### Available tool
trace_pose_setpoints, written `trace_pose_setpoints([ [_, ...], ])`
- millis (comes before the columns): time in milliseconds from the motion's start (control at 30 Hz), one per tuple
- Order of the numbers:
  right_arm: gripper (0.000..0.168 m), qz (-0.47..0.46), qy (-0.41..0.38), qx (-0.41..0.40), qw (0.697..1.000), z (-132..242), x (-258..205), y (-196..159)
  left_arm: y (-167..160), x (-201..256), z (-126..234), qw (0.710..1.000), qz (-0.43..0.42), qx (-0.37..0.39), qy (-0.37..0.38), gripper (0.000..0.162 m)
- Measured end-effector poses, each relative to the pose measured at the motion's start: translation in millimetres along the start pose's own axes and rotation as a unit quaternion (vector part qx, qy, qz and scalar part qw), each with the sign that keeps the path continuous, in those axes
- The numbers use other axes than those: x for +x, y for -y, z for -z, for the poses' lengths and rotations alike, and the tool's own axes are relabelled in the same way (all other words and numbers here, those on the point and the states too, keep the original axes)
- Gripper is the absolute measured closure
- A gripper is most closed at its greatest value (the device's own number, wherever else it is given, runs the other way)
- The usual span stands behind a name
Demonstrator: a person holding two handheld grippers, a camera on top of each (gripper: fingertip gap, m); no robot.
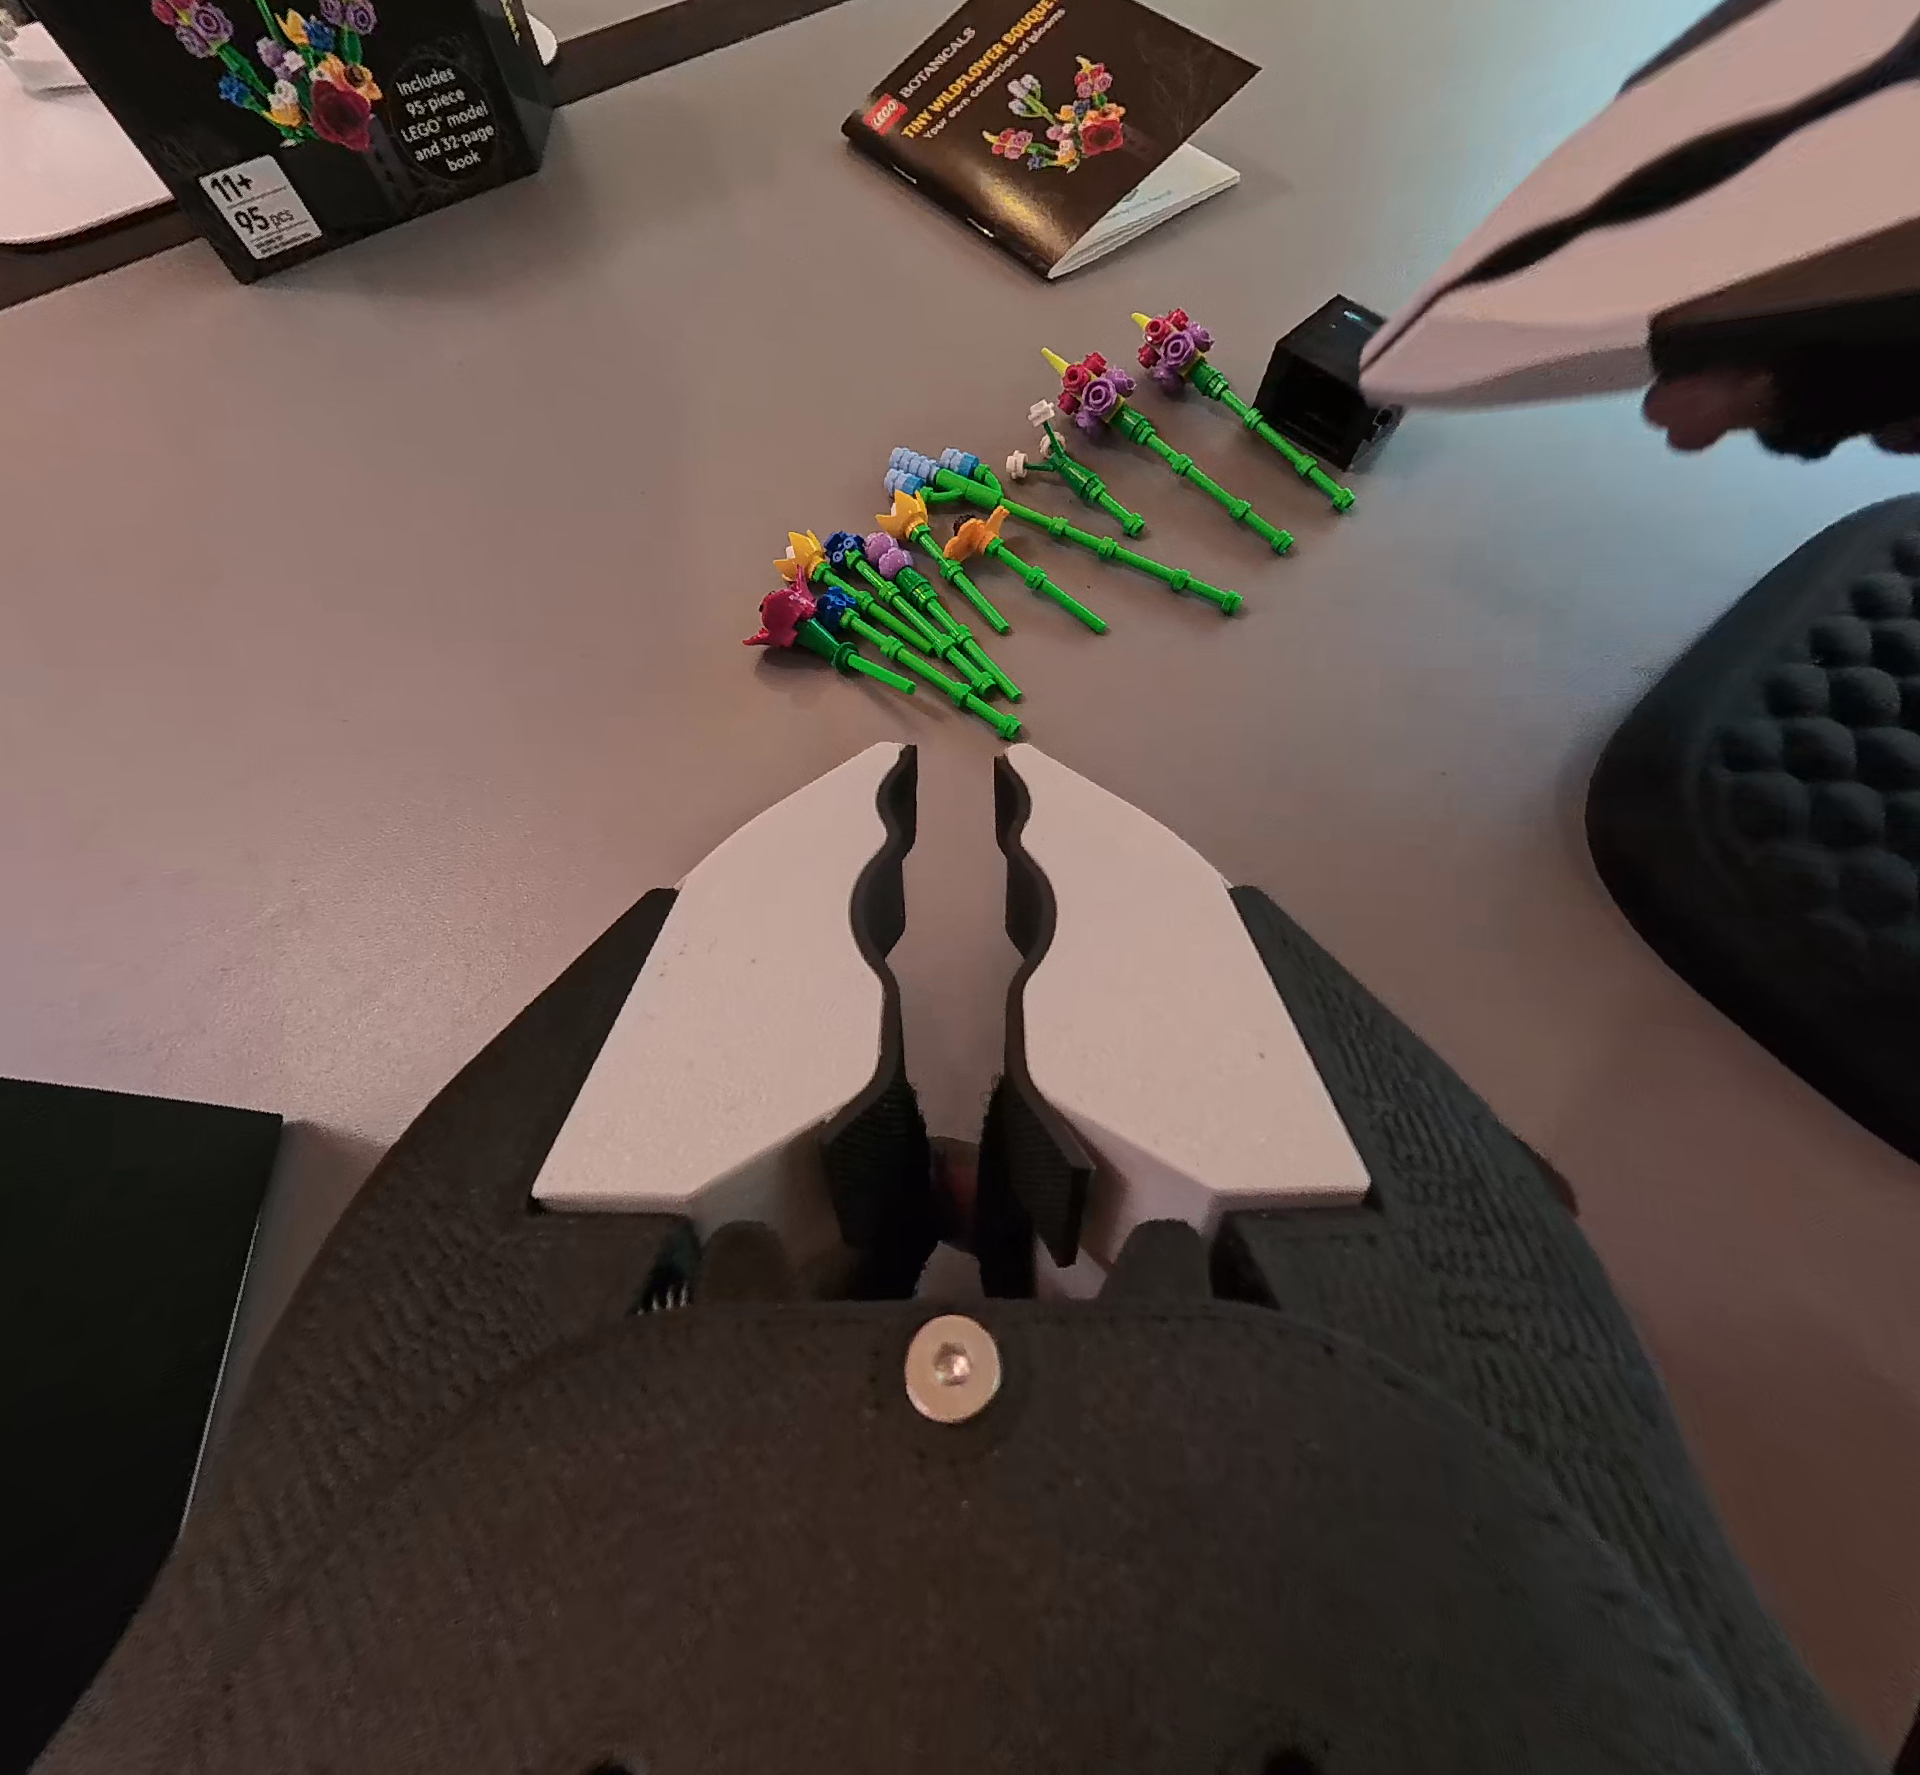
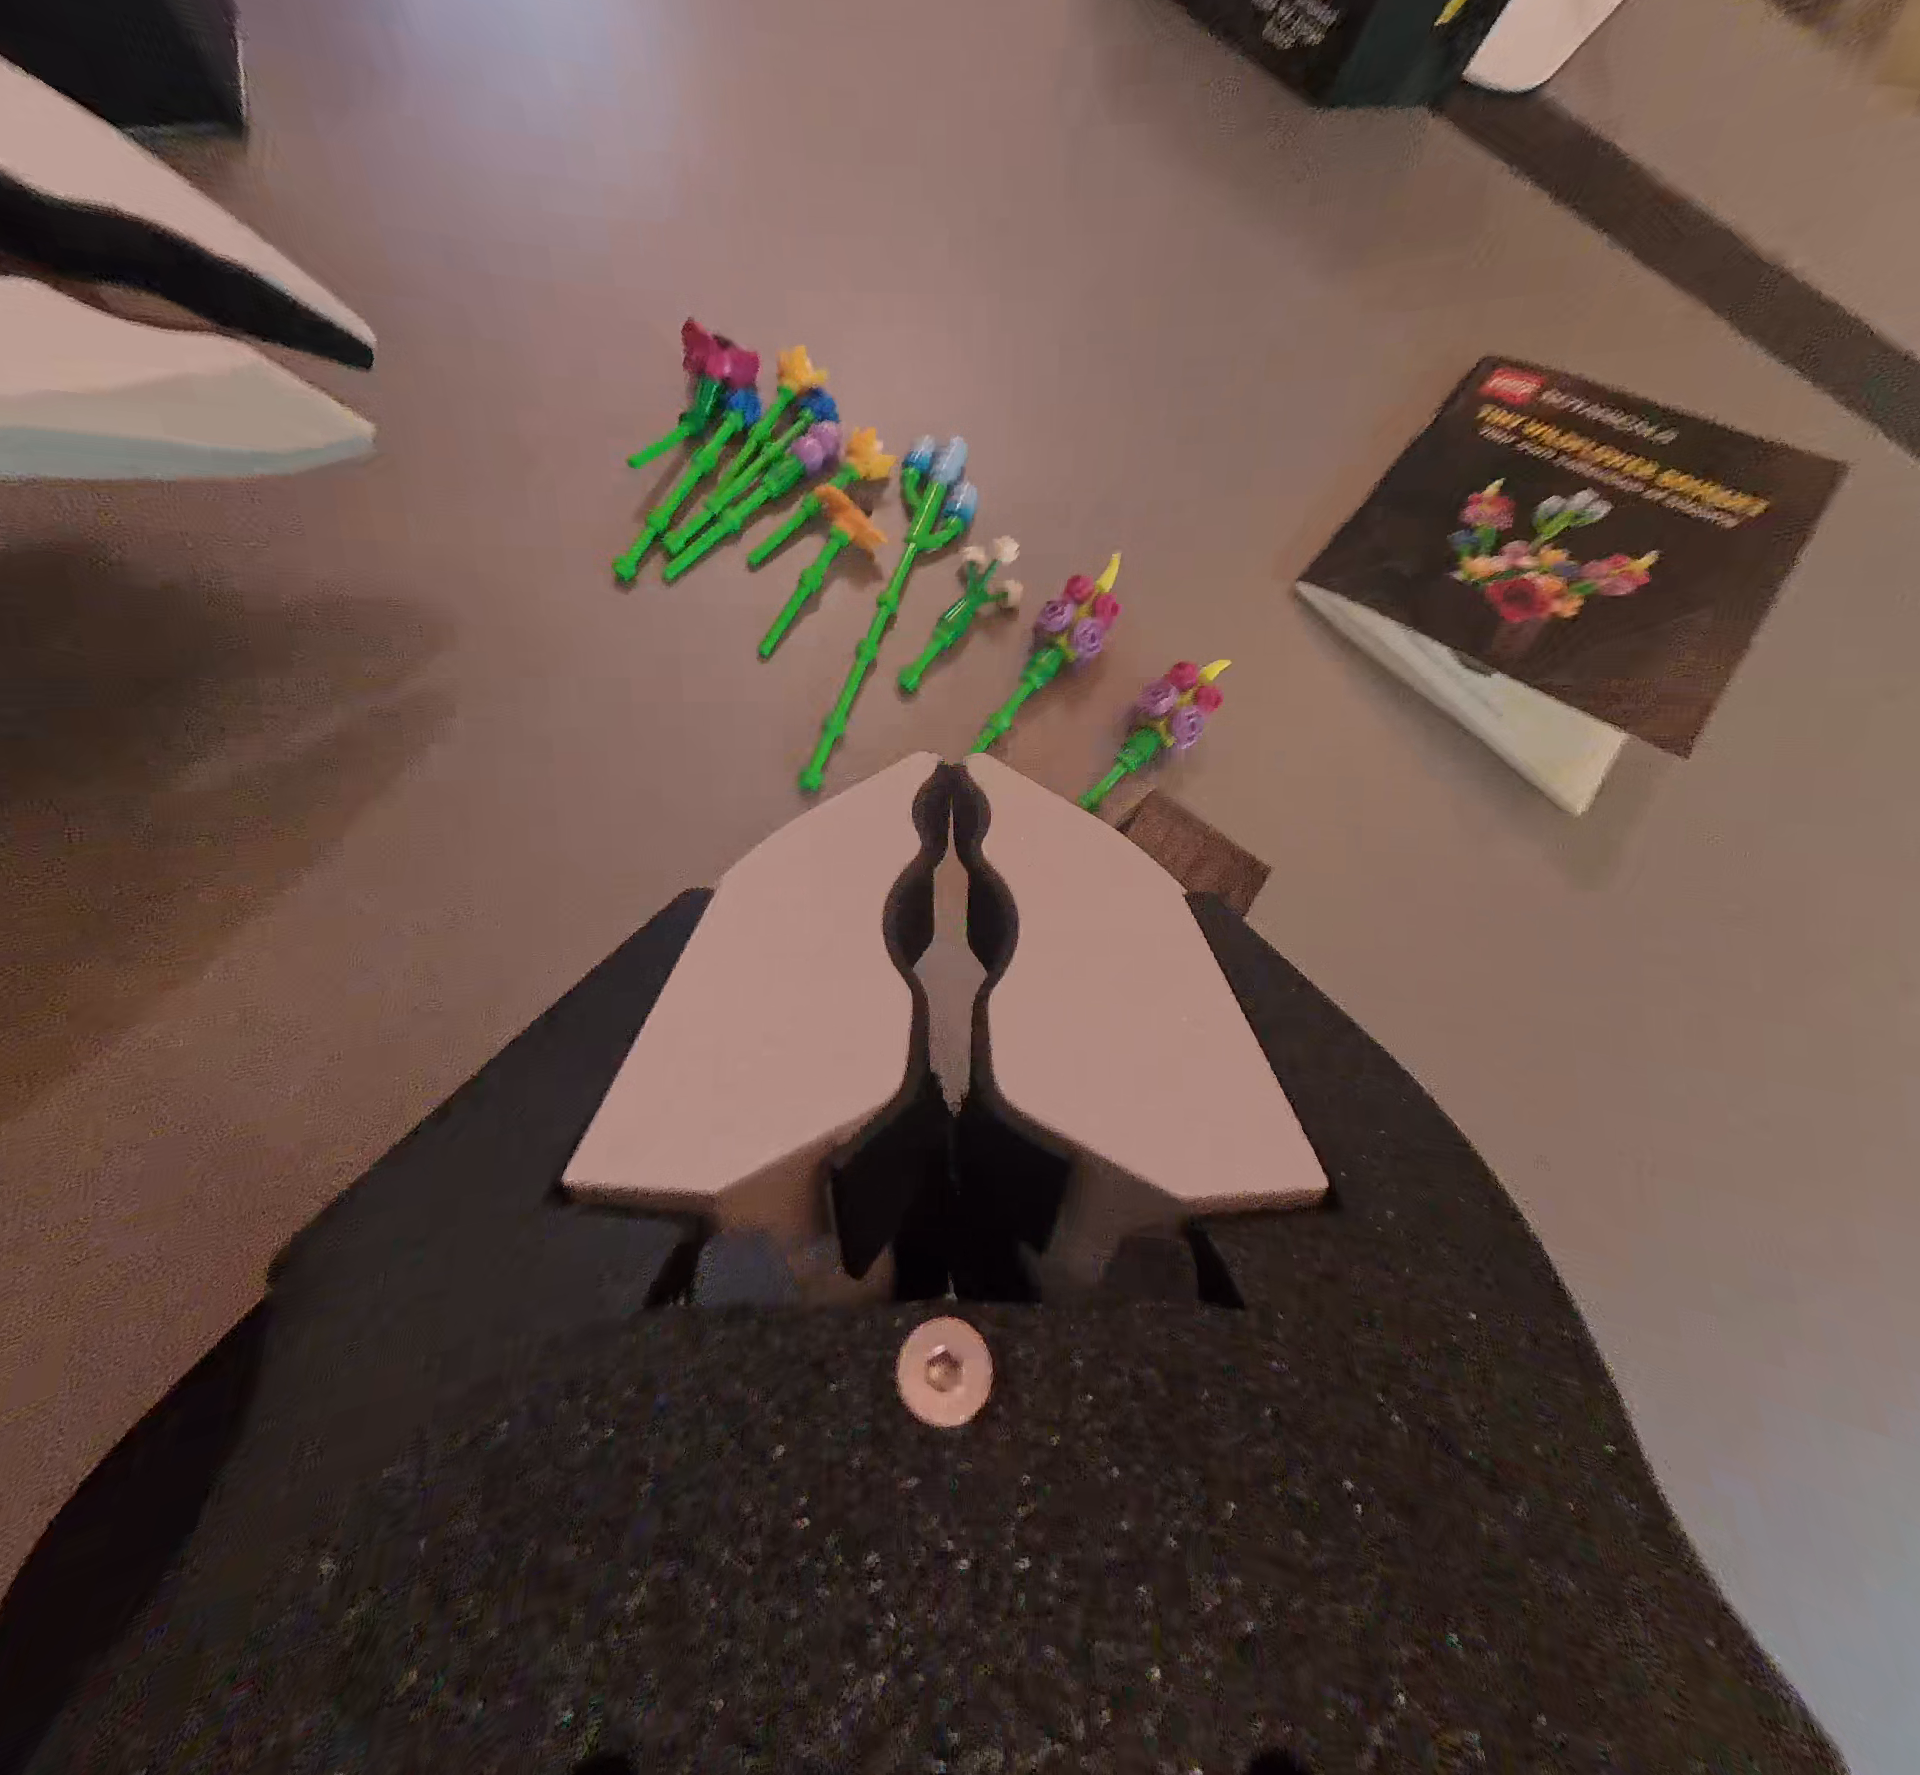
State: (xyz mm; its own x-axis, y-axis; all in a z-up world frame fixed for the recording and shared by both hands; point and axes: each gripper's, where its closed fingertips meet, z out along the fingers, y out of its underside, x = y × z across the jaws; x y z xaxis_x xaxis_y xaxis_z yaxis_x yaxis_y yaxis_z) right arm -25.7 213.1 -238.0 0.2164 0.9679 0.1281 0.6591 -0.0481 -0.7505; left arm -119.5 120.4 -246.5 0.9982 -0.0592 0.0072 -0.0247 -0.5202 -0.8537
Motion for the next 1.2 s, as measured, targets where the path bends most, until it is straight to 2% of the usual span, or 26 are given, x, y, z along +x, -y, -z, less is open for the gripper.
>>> trace_pose_setpoints([
  [67, 0.168, -0.006, 0.013, -0.016, 1.0, -6, -4, -11, 0, 0, 0, 1.0, -0.001, -0.001, -0.001, 0.148],
  [167, 0.162, -0.005, -0.033, 0.024, 0.999, 6, 9, 1, 0, 0, 0, 1.0, 0.002, -0.001, -0.002, 0.147],
  [267, 0.126, -0.004, -0.07, 0.053, 0.996, 19, 22, 13, -1, 0, -1, 1.0, 0.003, -0.003, -0.005, 0.145],
  [300, 0.139, -0.003, -0.07, 0.039, 0.997, 19, 24, 8, -1, 0, -1, 1.0, 0.003, -0.003, -0.005, 0.144],
  [333, 0.168, 0.002, -0.044, 0.011, 0.999, 15, 18, -3, -1, 0, -1, 1.0, 0.003, -0.004, -0.004, 0.141],
  [400, 0.168, -0.026, -0.009, -0.016, 0.999, 6, 9, -20, -1, -2, -1, 1.0, 0.006, -0.004, 0.006, 0.126],
  [467, 0.168, -0.04, -0.008, 0.008, 0.999, 3, 6, -19, 0, -7, -1, 1.0, 0.011, -0.005, 0.024, 0.099],
  [500, 0.162, -0.043, -0.024, 0.028, 0.998, 3, 9, -15, 0, -10, -1, 0.999, 0.015, -0.005, 0.033, 0.081],
  [533, 0.145, -0.043, -0.039, 0.05, 0.997, 4, 11, -9, 2, -12, -1, 0.999, 0.017, -0.002, 0.041, 0.068],
  [567, 0.119, -0.039, -0.051, 0.072, 0.995, 4, 13, -3, 5, -13, -2, 0.999, 0.016, 0.006, 0.047, 0.061],
  [600, 0.1, -0.039, -0.063, 0.087, 0.993, 2, 15, 1, 7, -13, -2, 0.999, 0.014, 0.014, 0.051, 0.058],
  [700, 0.084, -0.045, -0.058, 0.095, 0.993, -13, 9, -1, 7, -10, -5, 0.998, 0.002, 0.018, 0.053, 0.057],
  [767, 0.072, -0.038, -0.06, 0.062, 0.996, -20, 9, -7, 4, -10, -7, 0.999, 0.0, 0.011, 0.05, 0.057],
  [867, 0.077, -0.026, -0.066, 0.062, 0.996, -23, 10, -7, 2, -11, -8, 0.999, 0.009, 0.005, 0.048, 0.058],
  [1067, 0.099, -0.012, -0.076, 0.09, 0.993, -16, 9, -1, 0, -10, -9, 0.999, 0.008, 0.001, 0.048, 0.061],
  [1100, 0.113, -0.012, -0.07, 0.091, 0.993, -16, 7, -1, 0, -10, -9, 0.999, 0.006, 0.001, 0.05, 0.061],
  [1133, 0.153, -0.004, -0.047, 0.099, 0.994, -15, 1, 1, 0, -11, -9, 0.999, 0.006, 0.0, 0.051, 0.061],
  [1167, 0.168, 0.004, -0.023, 0.115, 0.993, -12, -7, 5, 0, -11, -9, 0.999, 0.006, 0.0, 0.052, 0.061],
  [1200, 0.168, 0.0, -0.023, 0.127, 0.992, -8, -7, 8, 0, -11, -9, 0.999, 0.007, -0.001, 0.052, 0.06],
])
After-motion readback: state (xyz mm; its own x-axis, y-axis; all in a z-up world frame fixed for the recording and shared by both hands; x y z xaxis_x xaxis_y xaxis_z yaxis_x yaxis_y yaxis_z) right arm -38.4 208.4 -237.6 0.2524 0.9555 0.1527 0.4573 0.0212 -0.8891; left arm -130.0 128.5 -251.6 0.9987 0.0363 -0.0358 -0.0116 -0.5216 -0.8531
